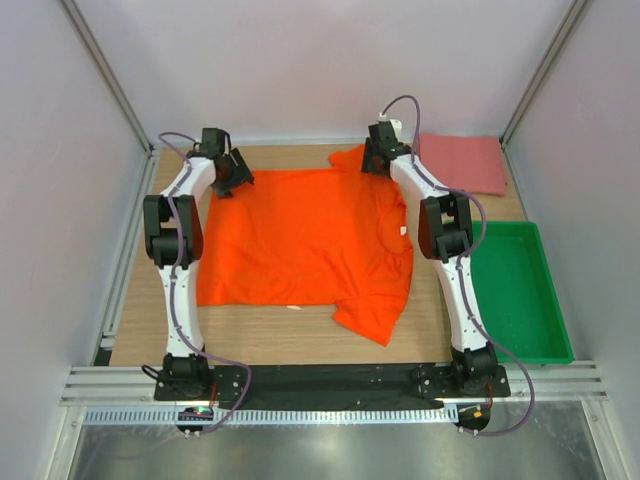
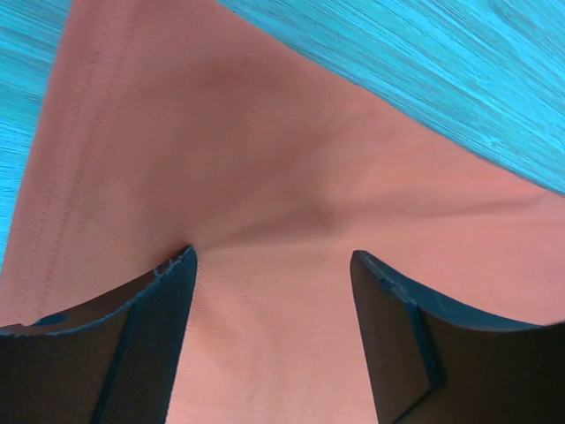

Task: Fold and stack the t-shirts
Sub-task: Flatten the tshirt out, then fold the tshirt

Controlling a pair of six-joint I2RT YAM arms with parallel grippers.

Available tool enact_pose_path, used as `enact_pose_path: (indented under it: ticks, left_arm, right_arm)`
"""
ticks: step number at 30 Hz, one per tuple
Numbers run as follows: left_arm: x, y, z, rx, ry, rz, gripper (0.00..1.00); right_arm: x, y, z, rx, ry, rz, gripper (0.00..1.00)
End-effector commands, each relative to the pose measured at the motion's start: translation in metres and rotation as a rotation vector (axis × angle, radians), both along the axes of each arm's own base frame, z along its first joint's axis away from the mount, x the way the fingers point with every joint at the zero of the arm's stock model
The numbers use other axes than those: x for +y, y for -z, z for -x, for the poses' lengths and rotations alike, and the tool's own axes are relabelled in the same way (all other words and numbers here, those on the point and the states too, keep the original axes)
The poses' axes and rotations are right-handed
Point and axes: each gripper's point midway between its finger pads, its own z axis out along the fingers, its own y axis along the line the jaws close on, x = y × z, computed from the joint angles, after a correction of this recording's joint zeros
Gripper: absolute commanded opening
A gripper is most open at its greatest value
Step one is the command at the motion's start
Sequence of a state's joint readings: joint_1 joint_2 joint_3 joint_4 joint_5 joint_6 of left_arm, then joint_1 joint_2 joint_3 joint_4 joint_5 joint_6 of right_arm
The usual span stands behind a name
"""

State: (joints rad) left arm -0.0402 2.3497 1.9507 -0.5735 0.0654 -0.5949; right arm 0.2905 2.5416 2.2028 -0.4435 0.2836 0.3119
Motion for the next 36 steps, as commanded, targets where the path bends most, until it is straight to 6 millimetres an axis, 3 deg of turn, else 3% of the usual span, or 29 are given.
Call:
enact_pose_path:
  ticks: [1, 2, 3, 6, 7, 8, 9, 10, 11, 12, 13, 16, 17, 19, 20, 21, 22, 23, 24, 29, 36]
  left_arm:
    - [0.013, -0.017, 0.005, -0.008, -0.01, -0.026, 0.73]
    - [0.014, -0.027, 0.006, -0.024, -0.003, -0.038, 0.75]
    - [0.015, -0.059, 0.007, -0.08, -0.001, -0.046, 0.76]
    - [0.03, -0.089, 0.029, -0.099, -0.008, -0.129, 0.81]
    - [0.033, -0.111, 0.046, -0.123, -0.011, -0.147, 0.81]
    - [0.038, -0.12, 0.056, -0.131, -0.021, -0.169, 0.81]
    - [0.041, -0.152, 0.07, -0.186, -0.028, -0.182, 0.81]
    - [0.042, -0.134, 0.094, -0.126, -0.028, -0.191, 0.8]
    - [0.043, -0.135, 0.108, -0.119, -0.036, -0.19, 0.8]
    - [0.044, -0.134, 0.124, -0.11, -0.042, -0.189, 0.79]
    - [0.045, -0.129, 0.154, -0.08, -0.052, -0.187, 0.79]
    - [0.049, -0.117, 0.201, -0.03, -0.126, -0.143, 0.76]
    - [0.05, -0.109, 0.228, -0.011, -0.151, -0.125, 0.75]
    - [0.058, -0.099, 0.251, 0.012, -0.261, -0.048, 0.71]
    - [0.066, -0.1, 0.261, 0.002, -0.32, -0.012, 0.69]
    - [0.064, -0.079, 0.278, 0.056, -0.344, 0.021, 0.68]
    - [0.06, -0.075, 0.28, 0.052, -0.351, 0.077, 0.65]
    - [0.059, -0.07, 0.283, 0.053, -0.391, 0.114, 0.65]
    - [0.063, -0.056, 0.291, 0.065, -0.436, 0.144, 0.65]
    - [0.069, -0.031, 0.3, 0.09, -0.606, 0.292, 0.68]
    - [0.106, -0.009, 0.356, 0.257, -0.836, 0.117, 0.67]
  right_arm:
    - [0.009, -0.044, -0.012, -0.041, -0.033, -0.026, 0.64]
    - [0.009, -0.066, -0.014, -0.07, -0.027, -0.031, 0.68]
    - [0.005, -0.078, -0.011, -0.075, -0.005, -0.015, 0.7]
    - [-0.008, -0.111, 0.022, -0.017, 0.05, 0.007, 0.7]
    - [-0.009, -0.14, 0.042, -0.014, 0.053, -0.001, 0.71]
    - [-0.011, -0.121, 0.065, 0.066, 0.059, 0.001, 0.71]
    - [-0.01, -0.117, 0.086, 0.124, 0.05, 0.0, 0.71]
    - [-0.006, -0.147, 0.108, 0.1, 0.034, -0.02, 0.71]
    - [-0.009, -0.113, 0.142, 0.21, 0.035, 0.001, 0.71]
    - [-0.007, -0.113, 0.163, 0.232, 0.017, 0.0, 0.71]
    - [0.002, -0.106, 0.204, 0.274, -0.032, -0.015, 0.71]
    - [0.015, -0.101, 0.259, 0.301, -0.079, -0.086, 0.71]
    - [0.023, -0.098, 0.297, 0.33, -0.129, -0.131, 0.7]
    - [0.034, -0.097, 0.327, 0.346, -0.138, -0.216, 0.68]
    - [0.038, -0.091, 0.357, 0.383, -0.172, -0.262, 0.65]
    - [0.046, -0.093, 0.371, 0.397, -0.171, -0.335, 0.62]
    - [0.05, -0.091, 0.383, 0.412, -0.175, -0.376, 0.61]
    - [0.046, -0.076, 0.402, 0.456, -0.165, -0.391, 0.59]
    - [0.049, -0.088, 0.409, 0.429, -0.17, -0.46, 0.58]
    - [0.031, -0.089, 0.429, 0.408, -0.148, -0.45, 0.56]
    - [0.031, -0.084, 0.443, 0.434, -0.156, -0.479, 0.57]
